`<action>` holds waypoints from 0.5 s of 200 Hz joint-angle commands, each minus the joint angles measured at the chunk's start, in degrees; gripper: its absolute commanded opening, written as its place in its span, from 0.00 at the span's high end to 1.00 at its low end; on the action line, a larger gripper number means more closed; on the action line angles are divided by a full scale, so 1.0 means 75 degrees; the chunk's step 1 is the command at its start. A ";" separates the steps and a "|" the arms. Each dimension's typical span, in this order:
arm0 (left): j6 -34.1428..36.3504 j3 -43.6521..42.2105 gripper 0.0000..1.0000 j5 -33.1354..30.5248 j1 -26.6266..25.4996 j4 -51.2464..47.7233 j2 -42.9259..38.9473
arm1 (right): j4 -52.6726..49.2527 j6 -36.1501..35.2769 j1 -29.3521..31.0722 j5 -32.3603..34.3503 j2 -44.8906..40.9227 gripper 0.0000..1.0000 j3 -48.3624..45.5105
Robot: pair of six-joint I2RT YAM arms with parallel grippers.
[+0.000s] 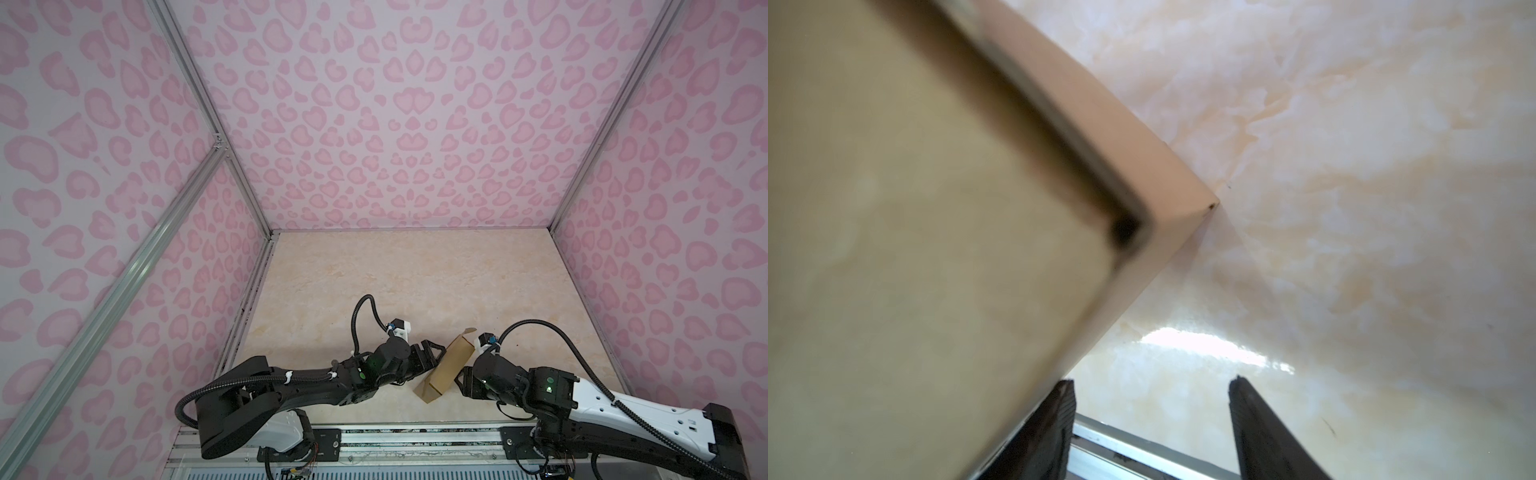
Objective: Fold the paper box
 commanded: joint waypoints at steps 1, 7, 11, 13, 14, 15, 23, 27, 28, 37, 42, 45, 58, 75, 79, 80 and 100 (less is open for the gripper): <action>0.0617 0.0310 0.13 0.0906 0.0324 0.0325 0.0181 | 0.0691 0.0223 0.0096 0.0419 0.0165 0.38 0.0089; 0.0706 0.0407 0.13 0.1088 0.0450 0.0310 0.0271 | 0.0762 0.0248 0.0121 0.0440 0.0232 0.38 0.0106; 0.0735 0.0458 0.13 0.1197 0.0504 0.0308 0.0335 | 0.0813 0.0258 0.0131 0.0451 0.0287 0.37 0.0117; 0.0732 0.0480 0.13 0.1248 0.0542 0.0327 0.0367 | 0.0845 0.0262 0.0141 0.0438 0.0308 0.37 0.0117; 0.0743 0.0492 0.13 0.1276 0.0557 0.0338 0.0382 | 0.0862 0.0263 0.0143 0.0436 0.0314 0.37 0.0124; 0.0755 0.0498 0.13 0.1307 0.0575 0.0355 0.0407 | 0.0877 0.0264 0.0143 0.0435 0.0334 0.37 0.0122; 0.0779 0.0551 0.13 0.1540 0.0706 0.0484 0.0573 | 0.0974 0.0268 0.0186 0.0446 0.0448 0.38 0.0173; 0.0774 0.0573 0.13 0.1658 0.0784 0.0515 0.0661 | 0.1037 0.0284 0.0210 0.0446 0.0504 0.37 0.0184; 0.0764 0.0579 0.13 0.1674 0.0800 0.0525 0.0682 | 0.1052 0.0280 0.0212 0.0446 0.0517 0.37 0.0193; 0.0730 0.0597 0.13 0.1914 0.0924 0.0722 0.0842 | 0.1171 0.0310 0.0255 0.0474 0.0634 0.37 0.0246; 0.0740 0.0626 0.13 0.2021 0.0980 0.0789 0.0916 | 0.1223 0.0321 0.0298 0.0524 0.0684 0.38 0.0263; 0.0753 0.0650 0.13 0.2072 0.1016 0.0790 0.0943 | 0.1247 0.0321 0.0323 0.0546 0.0721 0.37 0.0292; 0.0772 0.0717 0.13 0.2228 0.1113 0.0812 0.1046 | 0.1252 0.0305 0.0372 0.0676 0.0842 0.37 0.0376; 0.0860 0.0836 0.13 0.2413 0.1231 0.0764 0.1079 | 0.1269 0.0272 0.0403 0.0765 0.0915 0.38 0.0444; 0.0871 0.0832 0.13 0.2443 0.1265 0.0749 0.1088 | 0.1263 0.0275 0.0402 0.0793 0.0917 0.37 0.0454; 0.0871 0.0837 0.13 0.2447 0.1276 0.0748 0.1088 | 0.1265 0.0270 0.0396 0.0795 0.0917 0.37 0.0463; 0.0931 0.0893 0.13 0.2628 0.1493 0.0695 0.1093 | 0.1248 0.0264 0.0402 0.0934 0.0917 0.38 0.0530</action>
